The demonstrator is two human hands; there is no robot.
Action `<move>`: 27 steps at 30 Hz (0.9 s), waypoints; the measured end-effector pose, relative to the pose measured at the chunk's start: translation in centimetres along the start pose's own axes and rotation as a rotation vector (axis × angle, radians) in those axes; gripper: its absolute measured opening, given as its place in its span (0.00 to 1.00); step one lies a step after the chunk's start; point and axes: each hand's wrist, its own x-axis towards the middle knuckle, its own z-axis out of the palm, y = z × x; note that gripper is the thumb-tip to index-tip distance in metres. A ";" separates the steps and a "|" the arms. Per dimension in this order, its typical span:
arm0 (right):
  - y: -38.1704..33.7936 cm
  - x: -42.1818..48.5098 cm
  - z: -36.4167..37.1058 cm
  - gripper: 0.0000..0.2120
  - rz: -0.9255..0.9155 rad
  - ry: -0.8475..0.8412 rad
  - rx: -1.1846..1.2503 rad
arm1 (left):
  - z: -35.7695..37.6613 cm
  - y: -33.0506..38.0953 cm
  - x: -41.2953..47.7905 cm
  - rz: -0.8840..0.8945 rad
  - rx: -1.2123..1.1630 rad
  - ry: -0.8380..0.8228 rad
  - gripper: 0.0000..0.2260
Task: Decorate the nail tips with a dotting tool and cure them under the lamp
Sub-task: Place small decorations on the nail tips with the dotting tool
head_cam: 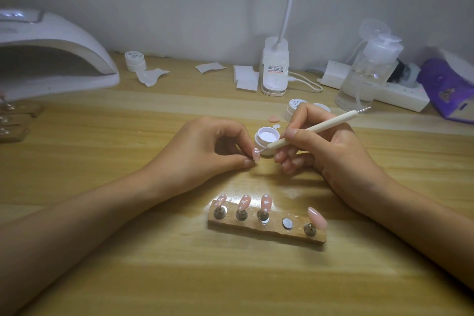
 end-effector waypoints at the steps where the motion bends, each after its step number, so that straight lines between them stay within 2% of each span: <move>1: 0.0 0.0 0.0 0.09 0.001 -0.001 0.002 | 0.0 0.0 0.0 0.000 0.003 0.000 0.08; 10: 0.0 0.0 0.0 0.09 0.011 -0.001 -0.009 | 0.0 -0.1 0.0 0.002 0.000 0.001 0.09; 27: -0.1 -0.2 -0.1 0.10 -0.090 -0.034 0.036 | 0.0 -0.1 0.0 0.007 0.023 0.004 0.09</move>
